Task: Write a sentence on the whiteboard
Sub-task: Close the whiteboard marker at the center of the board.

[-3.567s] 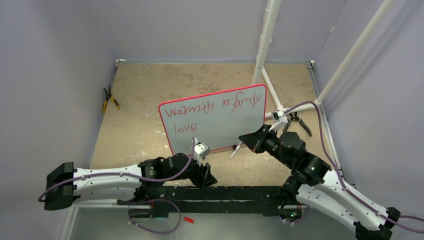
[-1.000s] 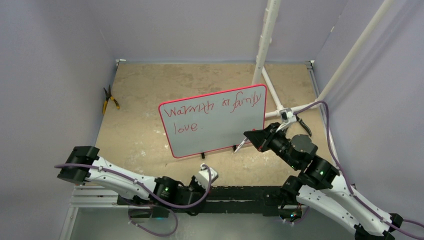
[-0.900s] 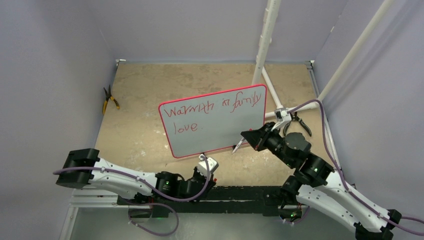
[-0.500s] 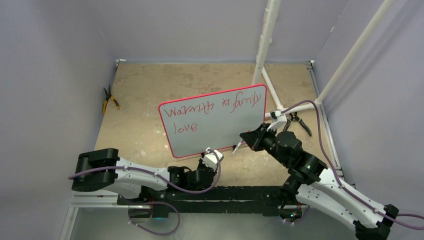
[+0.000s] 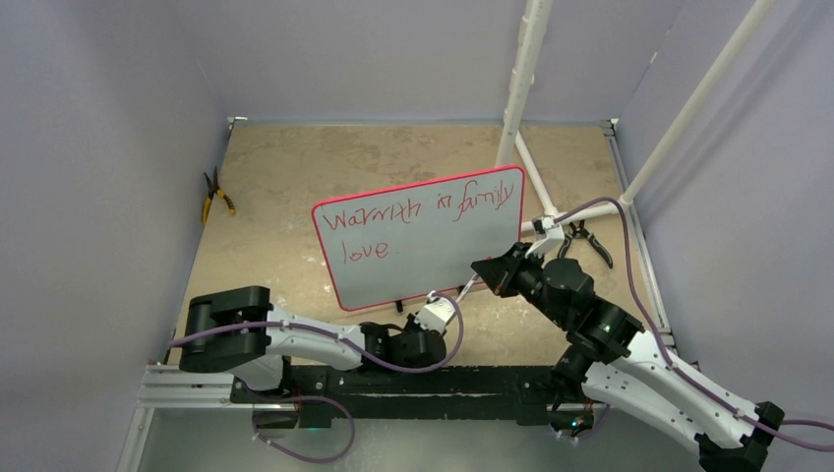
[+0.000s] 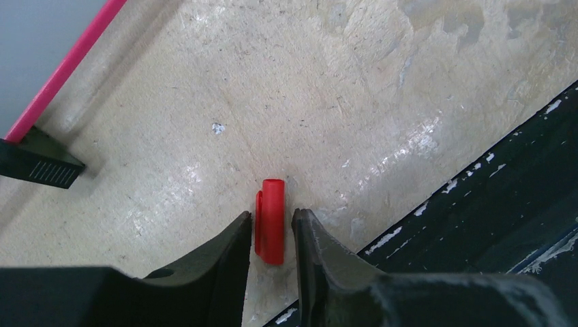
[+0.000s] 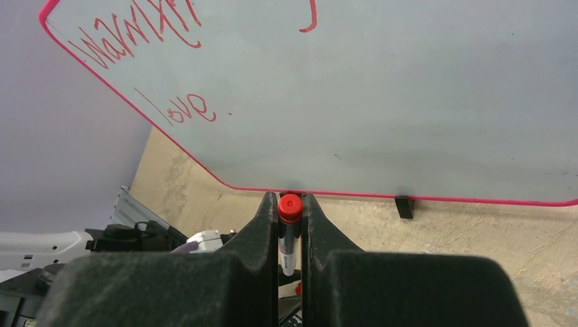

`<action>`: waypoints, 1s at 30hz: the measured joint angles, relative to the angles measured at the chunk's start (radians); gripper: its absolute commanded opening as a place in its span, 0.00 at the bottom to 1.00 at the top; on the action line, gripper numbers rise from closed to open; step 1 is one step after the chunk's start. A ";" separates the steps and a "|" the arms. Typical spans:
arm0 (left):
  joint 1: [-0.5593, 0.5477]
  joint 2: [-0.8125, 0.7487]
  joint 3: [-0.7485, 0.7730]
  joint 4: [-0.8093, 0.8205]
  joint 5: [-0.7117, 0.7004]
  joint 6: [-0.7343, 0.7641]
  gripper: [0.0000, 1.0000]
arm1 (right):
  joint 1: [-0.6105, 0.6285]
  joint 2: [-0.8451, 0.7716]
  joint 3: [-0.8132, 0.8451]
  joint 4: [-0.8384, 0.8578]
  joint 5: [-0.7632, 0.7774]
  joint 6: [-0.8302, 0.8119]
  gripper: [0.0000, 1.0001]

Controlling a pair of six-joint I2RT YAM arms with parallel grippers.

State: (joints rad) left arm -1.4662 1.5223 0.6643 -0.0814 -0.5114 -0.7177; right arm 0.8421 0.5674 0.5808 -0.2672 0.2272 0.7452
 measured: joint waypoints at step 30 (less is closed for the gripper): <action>0.000 -0.241 -0.277 0.248 0.056 0.031 0.00 | 0.000 -0.032 -0.100 -0.004 0.021 0.078 0.00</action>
State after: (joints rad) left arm -1.4662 1.2816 0.3870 0.1665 -0.4553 -0.6865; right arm 0.8421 0.5354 0.4812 -0.2710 0.2485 0.8234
